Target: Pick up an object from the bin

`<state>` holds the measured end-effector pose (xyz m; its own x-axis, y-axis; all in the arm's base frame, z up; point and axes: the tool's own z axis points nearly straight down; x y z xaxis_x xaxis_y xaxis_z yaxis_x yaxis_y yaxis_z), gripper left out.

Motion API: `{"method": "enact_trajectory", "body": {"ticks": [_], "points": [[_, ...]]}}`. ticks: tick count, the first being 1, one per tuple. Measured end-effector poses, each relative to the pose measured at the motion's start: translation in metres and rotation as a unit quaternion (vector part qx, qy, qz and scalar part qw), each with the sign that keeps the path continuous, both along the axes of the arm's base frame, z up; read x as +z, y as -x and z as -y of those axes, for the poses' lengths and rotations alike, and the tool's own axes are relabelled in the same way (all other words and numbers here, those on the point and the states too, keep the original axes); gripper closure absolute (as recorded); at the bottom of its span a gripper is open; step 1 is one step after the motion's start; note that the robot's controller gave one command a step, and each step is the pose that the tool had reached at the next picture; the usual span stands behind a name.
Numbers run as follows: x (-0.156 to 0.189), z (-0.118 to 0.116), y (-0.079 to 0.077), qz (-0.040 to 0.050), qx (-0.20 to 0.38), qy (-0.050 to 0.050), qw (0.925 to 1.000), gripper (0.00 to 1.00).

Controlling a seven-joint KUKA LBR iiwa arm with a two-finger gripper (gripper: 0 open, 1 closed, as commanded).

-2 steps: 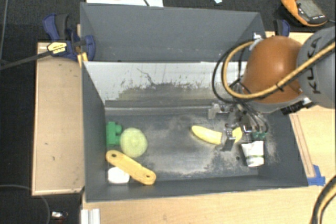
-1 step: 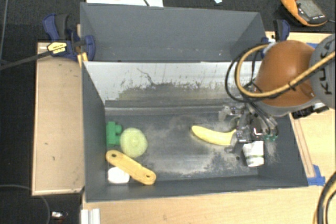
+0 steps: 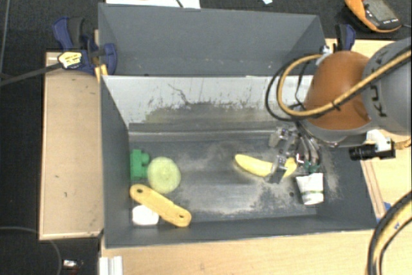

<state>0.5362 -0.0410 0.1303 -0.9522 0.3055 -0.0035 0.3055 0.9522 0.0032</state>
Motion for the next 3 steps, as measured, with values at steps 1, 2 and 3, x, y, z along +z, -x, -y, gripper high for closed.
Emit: {"method": "enact_trajectory", "body": {"ticks": [1, 2, 3], "points": [[-0.034, -0.005, -0.002, 0.0007, -0.004, -0.001, 1.0, 0.0], [-0.056, -0.006, 0.002, -0.0014, -0.14, -0.002, 0.9902, 1.0], [-0.056, -0.006, 0.002, -0.0012, -0.14, -0.002, 0.9902, 1.0]]}}
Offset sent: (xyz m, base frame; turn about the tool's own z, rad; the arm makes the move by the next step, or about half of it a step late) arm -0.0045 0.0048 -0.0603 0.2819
